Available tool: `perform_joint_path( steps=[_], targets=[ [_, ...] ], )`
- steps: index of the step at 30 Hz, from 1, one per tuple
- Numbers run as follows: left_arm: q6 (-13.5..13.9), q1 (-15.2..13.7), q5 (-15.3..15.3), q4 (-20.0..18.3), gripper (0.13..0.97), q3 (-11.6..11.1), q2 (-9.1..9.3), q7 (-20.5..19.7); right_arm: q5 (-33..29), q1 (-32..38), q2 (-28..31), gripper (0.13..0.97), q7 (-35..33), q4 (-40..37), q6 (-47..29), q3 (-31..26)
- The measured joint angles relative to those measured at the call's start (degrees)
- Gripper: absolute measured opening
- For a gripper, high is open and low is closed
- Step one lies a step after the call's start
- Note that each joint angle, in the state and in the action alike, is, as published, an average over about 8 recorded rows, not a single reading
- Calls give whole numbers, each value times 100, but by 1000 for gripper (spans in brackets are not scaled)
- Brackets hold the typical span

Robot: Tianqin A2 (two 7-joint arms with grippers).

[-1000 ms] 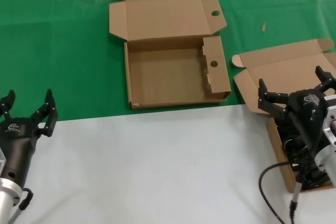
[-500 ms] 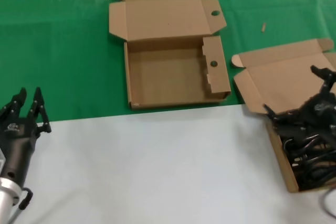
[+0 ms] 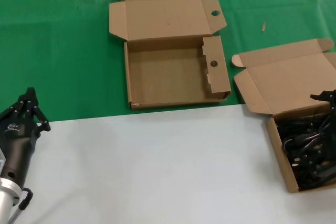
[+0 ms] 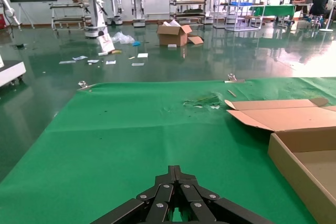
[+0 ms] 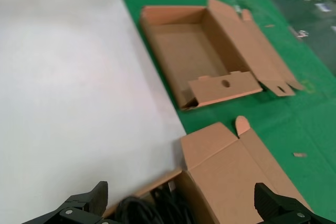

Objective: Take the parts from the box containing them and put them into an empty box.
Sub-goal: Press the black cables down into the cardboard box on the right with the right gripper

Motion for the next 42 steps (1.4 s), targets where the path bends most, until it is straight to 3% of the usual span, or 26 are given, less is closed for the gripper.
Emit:
perform_joint_path(
  steps=[13,22,30,34,42],
  targets=[
    [0,0,-1,0,140,0,0,0,-295,1424,345,941,-652,-392,-1596,-789],
    [0,0,-1,0,140,0,0,-1,-667,2383,212,851,-1077,-741,-2532,-1299],
    [0,0,0,0,140,0,0,-2,-947,2958,-117,696,-1403,-1249,-2865,-1609],
    [0,0,0,0,140,0,0,-2,-1036,3165,-271,696,-1563,-1533,-2932,-1712],
    [0,0,0,0,140,0,0,-2,-1103,3384,-480,481,-1770,-1895,-2939,-1808]
  ],
)
